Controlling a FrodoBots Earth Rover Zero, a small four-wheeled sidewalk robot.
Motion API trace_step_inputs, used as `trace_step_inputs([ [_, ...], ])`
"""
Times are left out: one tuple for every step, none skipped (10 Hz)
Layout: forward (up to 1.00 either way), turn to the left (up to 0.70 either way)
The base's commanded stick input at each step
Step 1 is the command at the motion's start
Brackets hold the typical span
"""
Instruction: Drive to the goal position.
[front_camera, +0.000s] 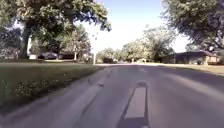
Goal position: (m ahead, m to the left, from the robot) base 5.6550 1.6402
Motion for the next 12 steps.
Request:
trace_step_inputs([
  [1.00, 0.00],
  [1.00, 0.00],
  [1.00, 0.00],
  [1.00, 0.00],
  [1.00, 0.00],
  [1.00, 0.00],
  [1.00, 0.00],
  [1.00, 0.00],
  [1.00, 0.00],
  [1.00, -0.01],
  [1.00, -0.05],
  [1.00, -0.09],
])
